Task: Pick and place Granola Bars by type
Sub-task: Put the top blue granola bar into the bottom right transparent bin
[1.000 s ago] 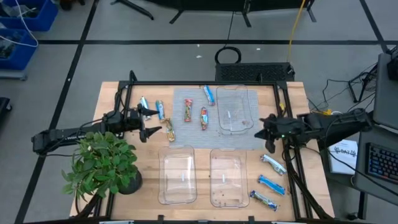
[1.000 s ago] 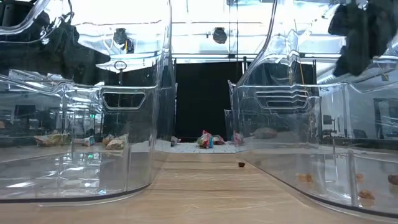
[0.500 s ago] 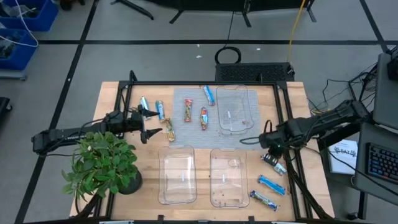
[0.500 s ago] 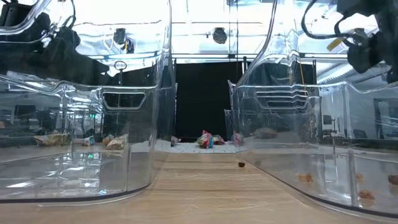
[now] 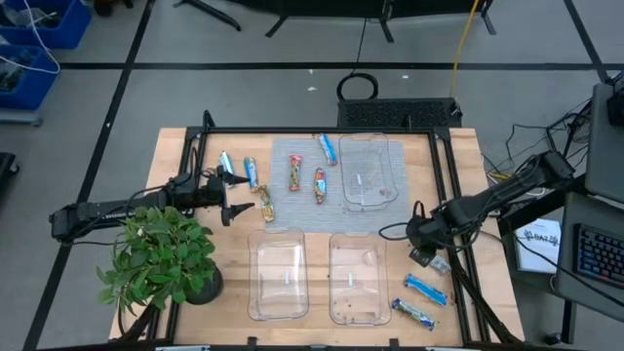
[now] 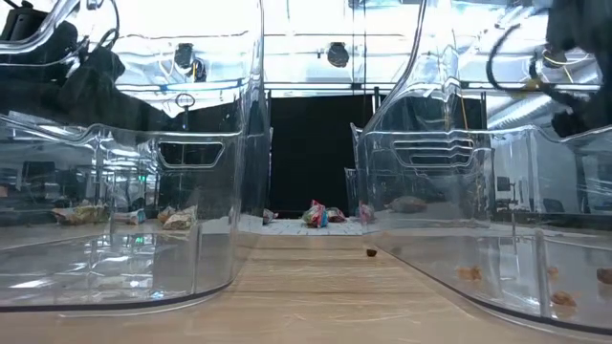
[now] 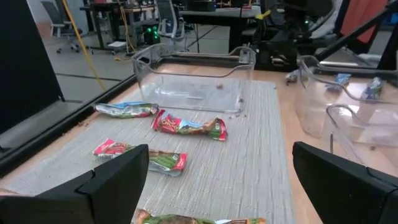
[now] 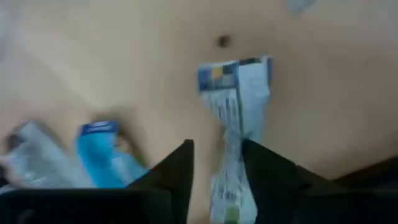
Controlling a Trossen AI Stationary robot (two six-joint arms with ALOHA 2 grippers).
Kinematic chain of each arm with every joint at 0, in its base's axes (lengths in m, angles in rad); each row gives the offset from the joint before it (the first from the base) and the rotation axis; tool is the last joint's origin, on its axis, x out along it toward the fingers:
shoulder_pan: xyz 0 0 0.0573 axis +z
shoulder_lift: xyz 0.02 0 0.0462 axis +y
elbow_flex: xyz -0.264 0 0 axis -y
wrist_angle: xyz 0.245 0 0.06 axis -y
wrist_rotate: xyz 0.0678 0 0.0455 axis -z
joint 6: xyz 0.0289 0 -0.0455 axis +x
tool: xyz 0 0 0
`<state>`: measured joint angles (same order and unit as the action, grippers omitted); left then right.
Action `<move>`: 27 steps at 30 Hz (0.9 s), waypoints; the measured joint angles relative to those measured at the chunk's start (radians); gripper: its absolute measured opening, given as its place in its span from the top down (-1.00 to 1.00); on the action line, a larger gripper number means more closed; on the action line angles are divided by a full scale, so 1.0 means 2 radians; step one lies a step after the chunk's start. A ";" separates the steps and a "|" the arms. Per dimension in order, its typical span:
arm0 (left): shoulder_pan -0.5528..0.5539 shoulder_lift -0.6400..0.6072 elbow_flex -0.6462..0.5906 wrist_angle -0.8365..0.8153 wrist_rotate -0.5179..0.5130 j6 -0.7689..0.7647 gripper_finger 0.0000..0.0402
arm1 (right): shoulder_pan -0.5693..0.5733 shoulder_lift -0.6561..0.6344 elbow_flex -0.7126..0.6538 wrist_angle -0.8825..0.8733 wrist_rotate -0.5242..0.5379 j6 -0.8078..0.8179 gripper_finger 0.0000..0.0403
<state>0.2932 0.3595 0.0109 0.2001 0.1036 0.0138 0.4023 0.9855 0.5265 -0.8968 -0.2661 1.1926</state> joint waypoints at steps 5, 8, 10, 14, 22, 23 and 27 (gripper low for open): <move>0.000 0.000 0.000 0.000 0.000 0.006 -0.98 | -0.001 0.000 -0.030 0.041 0.000 0.000 0.14; 0.000 0.000 0.000 0.000 0.000 0.006 -0.98 | -0.001 0.000 -0.042 0.054 0.000 0.000 0.12; 0.000 0.000 0.000 0.000 0.000 0.006 -0.98 | -0.001 -0.001 -0.048 0.059 0.000 0.000 0.15; 0.000 0.000 0.000 0.000 0.000 0.006 -0.98 | -0.001 -0.001 -0.051 0.061 0.002 -0.020 0.42; 0.000 0.000 0.000 0.000 0.000 0.006 -0.98 | -0.001 -0.006 -0.036 0.076 0.046 -0.095 0.94; 0.000 0.000 0.000 0.000 0.000 0.006 -0.98 | -0.001 -0.009 -0.030 0.073 0.049 -0.103 0.95; 0.000 0.000 0.000 0.000 0.000 0.006 -0.98 | -0.001 -0.027 0.016 0.076 0.088 -0.137 0.95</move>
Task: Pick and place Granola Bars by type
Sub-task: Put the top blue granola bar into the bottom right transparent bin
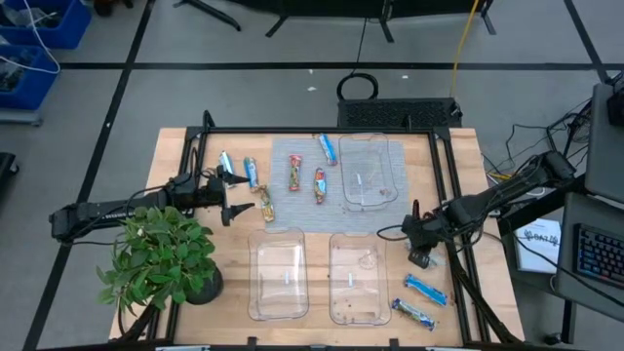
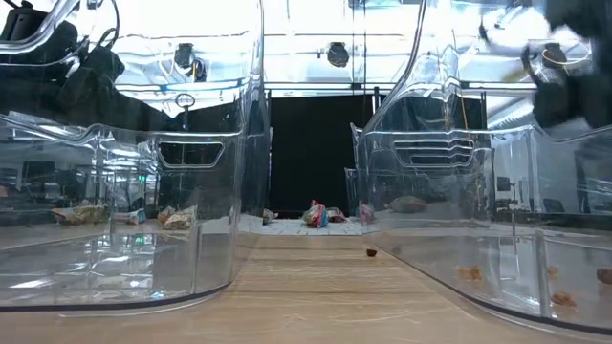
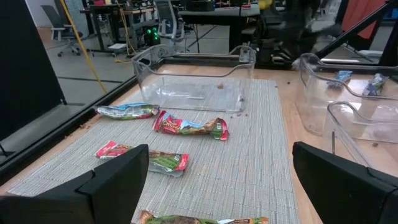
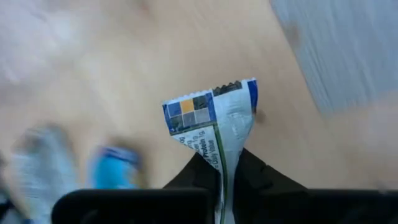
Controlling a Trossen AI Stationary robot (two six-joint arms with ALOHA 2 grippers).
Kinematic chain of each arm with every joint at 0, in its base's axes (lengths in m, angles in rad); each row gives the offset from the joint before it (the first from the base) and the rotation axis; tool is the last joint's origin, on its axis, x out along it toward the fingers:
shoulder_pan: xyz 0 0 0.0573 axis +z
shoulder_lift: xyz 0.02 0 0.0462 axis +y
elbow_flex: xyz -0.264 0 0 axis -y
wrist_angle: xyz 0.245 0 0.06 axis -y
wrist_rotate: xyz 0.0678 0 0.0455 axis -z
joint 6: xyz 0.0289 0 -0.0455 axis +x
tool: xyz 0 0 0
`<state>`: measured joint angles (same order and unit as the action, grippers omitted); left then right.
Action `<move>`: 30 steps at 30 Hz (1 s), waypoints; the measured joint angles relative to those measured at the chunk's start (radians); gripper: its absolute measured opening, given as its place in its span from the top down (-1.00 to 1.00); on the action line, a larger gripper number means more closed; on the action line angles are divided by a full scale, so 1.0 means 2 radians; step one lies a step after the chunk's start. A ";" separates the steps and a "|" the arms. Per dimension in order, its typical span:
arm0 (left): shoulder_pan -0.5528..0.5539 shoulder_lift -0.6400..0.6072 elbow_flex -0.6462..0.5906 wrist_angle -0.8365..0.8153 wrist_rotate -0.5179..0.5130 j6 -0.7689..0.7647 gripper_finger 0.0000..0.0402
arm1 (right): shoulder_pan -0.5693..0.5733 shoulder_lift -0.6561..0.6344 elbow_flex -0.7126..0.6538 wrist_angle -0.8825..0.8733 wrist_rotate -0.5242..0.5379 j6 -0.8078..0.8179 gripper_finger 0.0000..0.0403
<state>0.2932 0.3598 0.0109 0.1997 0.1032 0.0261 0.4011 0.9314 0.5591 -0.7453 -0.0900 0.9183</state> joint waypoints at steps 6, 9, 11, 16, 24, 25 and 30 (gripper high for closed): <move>0.000 0.000 0.000 0.000 0.000 0.000 -0.98 | 0.000 -0.021 0.076 0.066 0.090 -0.101 0.96; 0.000 0.000 0.000 0.000 0.000 -0.001 -0.98 | 0.000 -0.014 0.093 0.142 0.097 -0.170 0.96; 0.000 0.000 0.000 0.000 0.000 -0.001 -0.98 | 0.000 0.003 0.106 0.170 0.094 -0.205 0.96; 0.000 0.000 0.000 0.000 0.000 -0.001 -0.98 | -0.001 0.091 0.149 0.173 0.066 -0.254 0.96; 0.000 0.000 0.000 0.000 -0.001 -0.002 -0.98 | -0.015 0.237 0.228 0.180 -0.023 -0.320 0.97; 0.000 0.000 0.000 0.000 0.000 -0.002 -0.98 | -0.017 0.247 0.234 0.180 -0.022 -0.329 0.97; 0.000 0.000 0.000 0.000 0.000 -0.002 -0.98 | -0.026 0.263 0.243 0.185 -0.021 -0.340 0.82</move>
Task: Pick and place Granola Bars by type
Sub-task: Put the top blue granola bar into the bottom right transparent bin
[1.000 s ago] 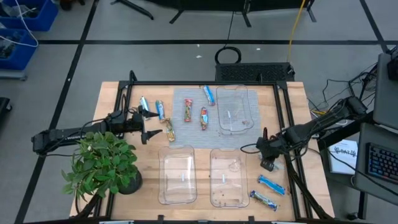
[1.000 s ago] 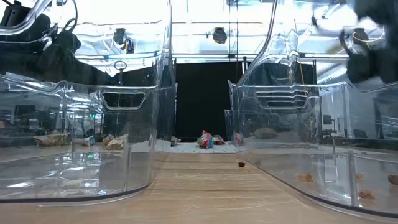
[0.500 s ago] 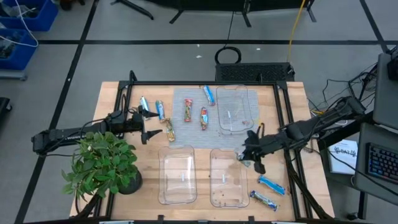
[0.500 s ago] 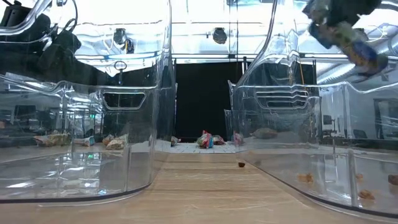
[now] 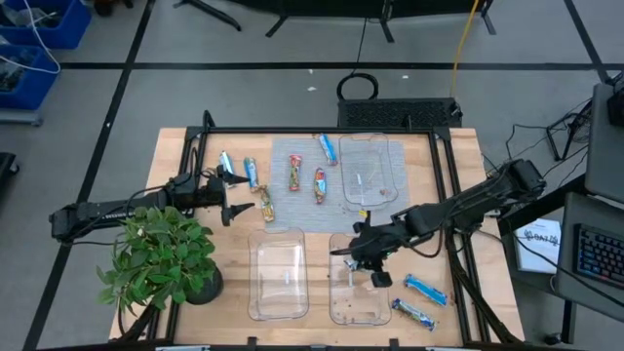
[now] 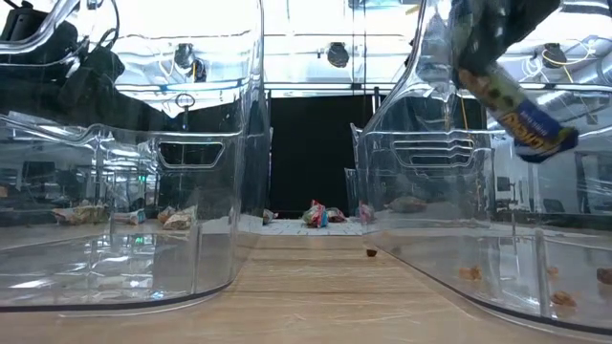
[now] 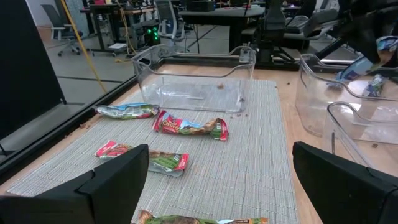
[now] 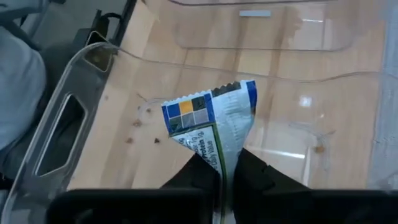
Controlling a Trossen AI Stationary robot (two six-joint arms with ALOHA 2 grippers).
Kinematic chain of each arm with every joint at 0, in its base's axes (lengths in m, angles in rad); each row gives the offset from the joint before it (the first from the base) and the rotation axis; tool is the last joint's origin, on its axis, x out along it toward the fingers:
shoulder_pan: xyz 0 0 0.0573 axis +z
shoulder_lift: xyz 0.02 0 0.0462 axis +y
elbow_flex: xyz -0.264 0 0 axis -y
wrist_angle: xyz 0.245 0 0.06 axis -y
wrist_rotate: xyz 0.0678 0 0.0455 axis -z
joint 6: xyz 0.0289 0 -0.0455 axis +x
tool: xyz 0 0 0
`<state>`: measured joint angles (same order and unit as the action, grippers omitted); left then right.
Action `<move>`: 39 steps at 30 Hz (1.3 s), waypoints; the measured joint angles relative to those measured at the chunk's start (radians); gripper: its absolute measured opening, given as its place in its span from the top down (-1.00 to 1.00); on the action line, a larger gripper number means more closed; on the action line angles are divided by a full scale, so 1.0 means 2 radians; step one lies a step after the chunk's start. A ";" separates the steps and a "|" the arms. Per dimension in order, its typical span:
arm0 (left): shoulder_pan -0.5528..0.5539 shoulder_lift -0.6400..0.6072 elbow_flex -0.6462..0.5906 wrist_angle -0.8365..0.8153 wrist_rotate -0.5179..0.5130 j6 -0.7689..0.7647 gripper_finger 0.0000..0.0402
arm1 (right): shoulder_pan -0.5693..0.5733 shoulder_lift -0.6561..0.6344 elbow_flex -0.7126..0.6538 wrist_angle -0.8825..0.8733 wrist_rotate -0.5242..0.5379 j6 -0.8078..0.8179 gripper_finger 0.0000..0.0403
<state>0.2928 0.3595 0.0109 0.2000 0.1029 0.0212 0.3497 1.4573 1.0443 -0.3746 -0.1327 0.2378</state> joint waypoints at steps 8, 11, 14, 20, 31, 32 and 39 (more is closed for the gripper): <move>0.000 0.000 0.000 -0.007 0.000 -0.002 -0.98 | 0.000 -0.010 0.000 0.003 -0.001 0.003 0.23; 0.000 0.000 0.000 -0.009 0.000 -0.002 -0.98 | 0.002 -0.020 0.000 0.011 0.003 0.004 0.08; 0.000 0.000 0.000 -0.010 0.000 -0.002 -0.98 | 0.003 -0.021 0.000 0.032 0.000 0.003 -0.01; 0.000 0.000 0.000 -0.010 0.000 -0.002 -0.98 | 0.002 -0.021 0.000 0.009 0.001 -0.005 -0.20; 0.000 0.000 0.000 -0.022 0.000 -0.002 -0.98 | 0.059 -0.081 -0.007 -0.274 -0.042 0.308 -0.13; 0.000 0.000 0.000 -0.024 0.000 -0.002 -0.98 | 0.071 -0.089 -0.013 -0.288 -0.042 0.342 -0.12; 0.000 0.000 0.000 -0.026 0.000 -0.002 -0.98 | 0.141 -0.135 -0.090 -0.215 -0.011 0.482 -0.10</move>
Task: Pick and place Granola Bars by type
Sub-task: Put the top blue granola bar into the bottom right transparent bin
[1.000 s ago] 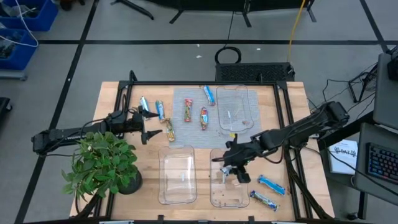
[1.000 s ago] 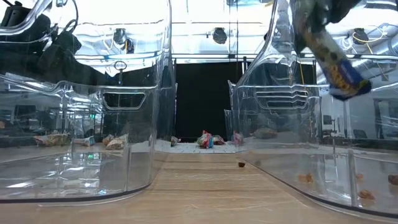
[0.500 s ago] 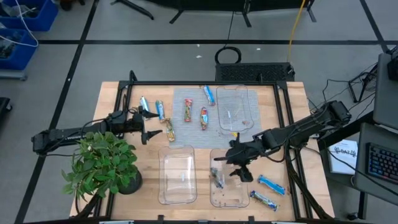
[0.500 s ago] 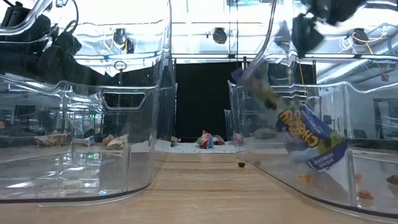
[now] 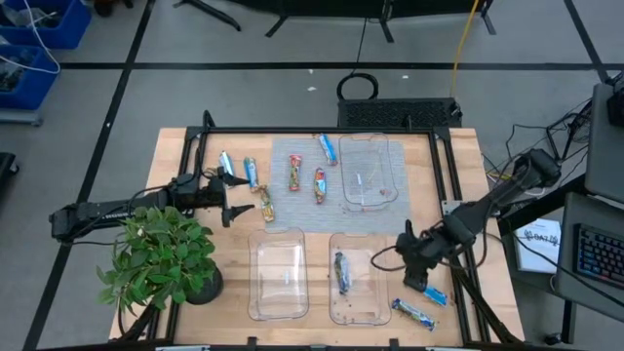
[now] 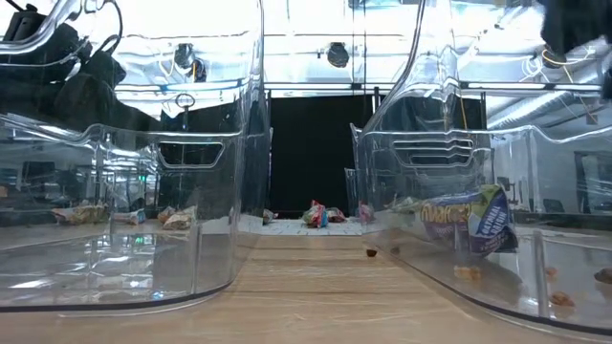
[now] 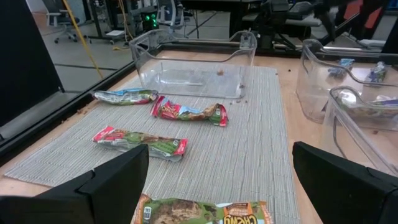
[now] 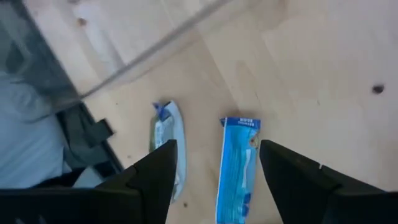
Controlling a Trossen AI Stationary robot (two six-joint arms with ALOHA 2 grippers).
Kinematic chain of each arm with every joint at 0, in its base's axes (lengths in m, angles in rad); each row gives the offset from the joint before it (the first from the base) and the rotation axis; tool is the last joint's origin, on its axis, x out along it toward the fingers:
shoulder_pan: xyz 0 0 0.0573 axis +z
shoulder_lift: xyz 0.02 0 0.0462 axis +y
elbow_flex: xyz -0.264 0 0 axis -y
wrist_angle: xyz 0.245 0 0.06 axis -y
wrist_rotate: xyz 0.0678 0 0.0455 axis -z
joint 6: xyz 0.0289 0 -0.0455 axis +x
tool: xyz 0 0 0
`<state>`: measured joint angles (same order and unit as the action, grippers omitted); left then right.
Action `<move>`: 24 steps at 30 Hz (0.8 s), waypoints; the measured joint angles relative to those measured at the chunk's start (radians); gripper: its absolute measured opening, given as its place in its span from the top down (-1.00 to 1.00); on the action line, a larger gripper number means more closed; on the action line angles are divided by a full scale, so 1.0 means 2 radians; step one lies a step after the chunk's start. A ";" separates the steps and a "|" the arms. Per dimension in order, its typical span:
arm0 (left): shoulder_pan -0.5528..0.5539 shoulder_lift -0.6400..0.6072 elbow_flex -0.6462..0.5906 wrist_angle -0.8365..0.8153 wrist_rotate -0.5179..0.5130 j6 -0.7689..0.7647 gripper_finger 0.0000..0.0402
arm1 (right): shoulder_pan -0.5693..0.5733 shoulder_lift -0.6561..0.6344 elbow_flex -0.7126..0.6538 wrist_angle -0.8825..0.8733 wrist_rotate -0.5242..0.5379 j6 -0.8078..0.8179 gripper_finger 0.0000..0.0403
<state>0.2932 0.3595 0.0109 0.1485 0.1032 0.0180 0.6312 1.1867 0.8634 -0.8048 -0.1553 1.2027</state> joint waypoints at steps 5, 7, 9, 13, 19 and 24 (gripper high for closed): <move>0.000 0.000 0.000 0.000 0.000 0.000 -0.98 | 0.028 -0.008 -0.093 0.113 -0.002 0.056 -0.11; 0.000 0.000 0.000 0.000 0.000 0.000 -0.98 | 0.034 -0.008 -0.127 0.149 -0.017 0.085 -0.11; 0.000 0.000 0.000 0.000 0.000 0.000 -0.98 | 0.038 -0.008 -0.155 0.178 -0.034 0.113 -0.11; 0.000 0.000 0.000 0.000 0.000 0.000 -0.98 | 0.046 -0.008 -0.193 0.220 -0.042 0.140 -0.11; 0.000 0.000 0.000 0.000 0.000 0.003 -0.98 | 0.048 -0.010 -0.217 0.260 -0.043 0.166 -0.10; 0.000 0.000 0.000 0.001 0.000 0.006 -0.98 | 0.048 -0.009 -0.219 0.257 -0.043 0.141 0.21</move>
<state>0.2932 0.3598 0.0109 0.1513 0.1028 0.0296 0.7277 1.1687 0.4252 -0.2909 -0.2409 1.4846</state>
